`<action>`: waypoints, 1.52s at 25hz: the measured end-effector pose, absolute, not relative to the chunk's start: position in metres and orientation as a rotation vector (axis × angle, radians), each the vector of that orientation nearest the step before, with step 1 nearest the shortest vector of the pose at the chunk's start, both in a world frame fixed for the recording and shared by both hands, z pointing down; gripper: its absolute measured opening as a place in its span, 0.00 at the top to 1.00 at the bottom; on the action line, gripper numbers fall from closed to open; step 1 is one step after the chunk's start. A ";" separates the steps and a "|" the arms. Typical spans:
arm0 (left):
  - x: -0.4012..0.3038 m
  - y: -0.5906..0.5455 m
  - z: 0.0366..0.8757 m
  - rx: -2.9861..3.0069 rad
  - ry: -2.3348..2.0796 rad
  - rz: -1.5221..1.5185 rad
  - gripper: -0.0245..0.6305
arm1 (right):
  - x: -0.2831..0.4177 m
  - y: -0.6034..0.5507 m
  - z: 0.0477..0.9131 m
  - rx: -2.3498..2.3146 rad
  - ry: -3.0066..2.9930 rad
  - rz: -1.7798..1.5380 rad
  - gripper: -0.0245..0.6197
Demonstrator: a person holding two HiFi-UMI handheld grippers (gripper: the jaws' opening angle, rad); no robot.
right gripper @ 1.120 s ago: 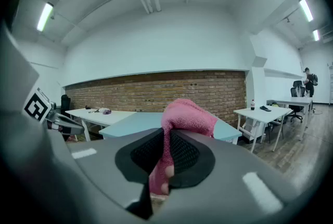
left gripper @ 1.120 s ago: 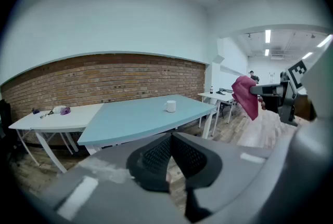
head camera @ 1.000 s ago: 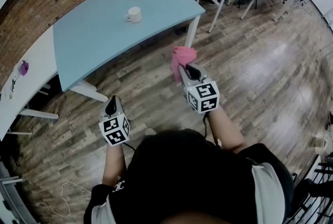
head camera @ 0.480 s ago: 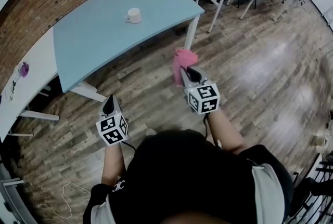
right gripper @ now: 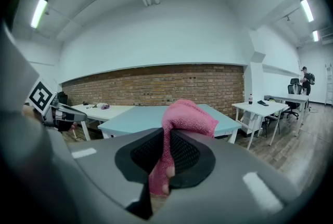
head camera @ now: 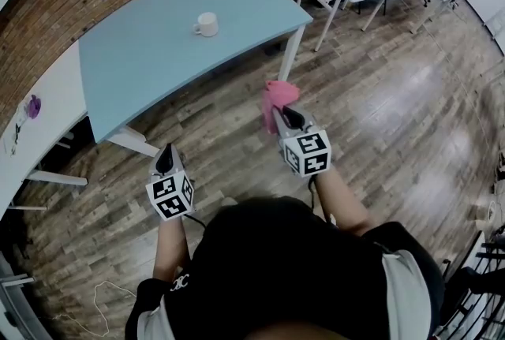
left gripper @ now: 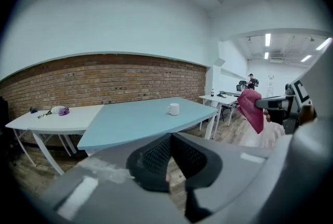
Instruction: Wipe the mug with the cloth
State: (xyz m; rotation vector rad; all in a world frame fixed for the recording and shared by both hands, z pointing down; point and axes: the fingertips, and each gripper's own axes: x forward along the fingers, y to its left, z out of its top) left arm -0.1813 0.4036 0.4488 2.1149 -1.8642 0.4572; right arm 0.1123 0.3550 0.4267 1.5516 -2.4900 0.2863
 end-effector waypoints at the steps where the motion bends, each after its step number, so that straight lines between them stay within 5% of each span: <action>1: -0.185 0.401 0.450 2.117 -1.862 0.455 0.96 | 0.109 0.353 0.427 1.553 -2.486 0.289 0.90; 18: -0.273 0.372 0.465 2.149 -1.796 0.411 0.96 | 0.053 0.347 0.437 1.659 -2.369 0.315 0.90; 38: -0.247 0.242 0.480 2.159 -1.765 0.464 0.96 | 0.081 0.197 0.441 1.680 -2.382 0.318 0.90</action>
